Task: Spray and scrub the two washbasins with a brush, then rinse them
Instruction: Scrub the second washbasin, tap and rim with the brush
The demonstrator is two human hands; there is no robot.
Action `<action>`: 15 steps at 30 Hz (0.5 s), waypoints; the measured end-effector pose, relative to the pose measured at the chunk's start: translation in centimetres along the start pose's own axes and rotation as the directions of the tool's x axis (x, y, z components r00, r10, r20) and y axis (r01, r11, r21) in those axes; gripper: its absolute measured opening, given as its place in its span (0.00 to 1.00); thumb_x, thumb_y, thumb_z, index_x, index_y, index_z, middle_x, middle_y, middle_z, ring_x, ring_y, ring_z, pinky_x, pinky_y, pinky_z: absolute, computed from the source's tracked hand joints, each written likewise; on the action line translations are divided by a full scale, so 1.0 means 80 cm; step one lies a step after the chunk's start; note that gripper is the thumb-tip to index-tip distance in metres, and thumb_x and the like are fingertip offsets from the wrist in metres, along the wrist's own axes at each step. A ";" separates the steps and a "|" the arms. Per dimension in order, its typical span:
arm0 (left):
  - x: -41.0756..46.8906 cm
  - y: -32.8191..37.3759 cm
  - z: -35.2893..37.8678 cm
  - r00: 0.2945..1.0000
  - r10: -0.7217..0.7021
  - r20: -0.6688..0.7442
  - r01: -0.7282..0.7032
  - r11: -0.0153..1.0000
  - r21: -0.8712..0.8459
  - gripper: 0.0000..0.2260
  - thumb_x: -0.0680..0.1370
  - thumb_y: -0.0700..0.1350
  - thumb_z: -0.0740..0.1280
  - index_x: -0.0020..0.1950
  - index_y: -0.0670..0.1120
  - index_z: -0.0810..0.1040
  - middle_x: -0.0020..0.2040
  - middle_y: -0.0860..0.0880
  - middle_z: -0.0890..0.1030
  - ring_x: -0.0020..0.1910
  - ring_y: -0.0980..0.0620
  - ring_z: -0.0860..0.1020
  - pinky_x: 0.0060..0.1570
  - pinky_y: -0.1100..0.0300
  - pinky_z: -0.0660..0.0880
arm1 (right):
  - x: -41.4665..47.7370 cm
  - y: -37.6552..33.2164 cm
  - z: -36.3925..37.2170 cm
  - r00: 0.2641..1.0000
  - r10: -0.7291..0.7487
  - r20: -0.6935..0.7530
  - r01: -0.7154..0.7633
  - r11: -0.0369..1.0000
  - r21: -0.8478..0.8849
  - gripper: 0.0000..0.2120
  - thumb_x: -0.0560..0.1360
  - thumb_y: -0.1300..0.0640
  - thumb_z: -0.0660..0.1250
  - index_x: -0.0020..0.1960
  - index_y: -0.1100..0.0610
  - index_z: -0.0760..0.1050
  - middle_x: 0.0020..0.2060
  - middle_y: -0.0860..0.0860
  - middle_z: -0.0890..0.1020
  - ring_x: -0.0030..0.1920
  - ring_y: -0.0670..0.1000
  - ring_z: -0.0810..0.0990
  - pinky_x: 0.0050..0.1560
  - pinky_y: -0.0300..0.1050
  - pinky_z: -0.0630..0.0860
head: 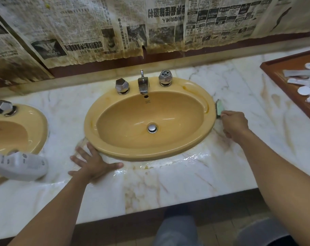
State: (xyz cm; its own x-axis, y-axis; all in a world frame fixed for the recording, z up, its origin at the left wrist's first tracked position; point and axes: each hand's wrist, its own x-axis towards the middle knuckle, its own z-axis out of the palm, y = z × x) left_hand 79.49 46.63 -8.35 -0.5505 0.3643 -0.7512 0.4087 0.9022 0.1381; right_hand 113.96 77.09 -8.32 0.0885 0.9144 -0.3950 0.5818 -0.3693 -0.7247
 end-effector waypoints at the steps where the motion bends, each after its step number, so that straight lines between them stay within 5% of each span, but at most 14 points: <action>1: 0.000 0.000 0.001 1.000 -0.003 -0.006 0.003 1.000 0.001 0.76 0.50 0.82 0.68 0.77 0.52 0.22 0.76 0.42 0.20 0.77 0.31 0.28 0.70 0.21 0.42 | -0.007 0.004 0.000 0.999 -0.034 0.002 0.034 0.998 -0.049 0.14 0.77 0.58 0.59 0.53 0.58 0.82 0.43 0.55 0.81 0.39 0.59 0.79 0.39 0.55 0.80; 5: 0.004 -0.001 0.001 1.000 -0.002 -0.014 0.002 1.000 -0.016 0.76 0.51 0.82 0.70 0.77 0.52 0.22 0.75 0.43 0.19 0.77 0.31 0.27 0.69 0.21 0.41 | -0.057 0.050 0.004 0.974 -0.228 0.001 0.221 0.939 -0.263 0.20 0.80 0.54 0.59 0.67 0.57 0.79 0.60 0.59 0.83 0.62 0.64 0.78 0.64 0.52 0.73; 10: 0.010 -0.002 -0.002 1.000 -0.004 0.008 0.004 1.000 -0.014 0.79 0.46 0.84 0.67 0.77 0.52 0.22 0.76 0.43 0.19 0.76 0.30 0.27 0.68 0.20 0.42 | -0.080 0.087 0.022 0.903 -0.429 -0.039 0.355 0.793 -0.496 0.16 0.81 0.61 0.59 0.66 0.62 0.78 0.46 0.66 0.82 0.51 0.67 0.80 0.52 0.56 0.76; 15: 0.006 0.000 0.000 1.000 0.000 -0.006 0.000 1.000 -0.018 0.77 0.49 0.82 0.69 0.77 0.52 0.22 0.76 0.43 0.19 0.77 0.31 0.26 0.69 0.21 0.41 | -0.015 0.036 0.022 0.928 -0.357 -0.104 0.271 0.840 -0.470 0.15 0.81 0.59 0.59 0.62 0.60 0.81 0.49 0.66 0.82 0.55 0.67 0.79 0.51 0.55 0.76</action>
State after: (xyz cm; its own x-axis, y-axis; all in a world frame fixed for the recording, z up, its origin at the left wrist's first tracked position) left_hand 79.26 46.81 -8.73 -0.5552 0.3659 -0.7469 0.3958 0.9060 0.1496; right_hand 114.11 74.59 -10.95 -0.0417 0.9979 -0.0492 0.8926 0.0151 -0.4506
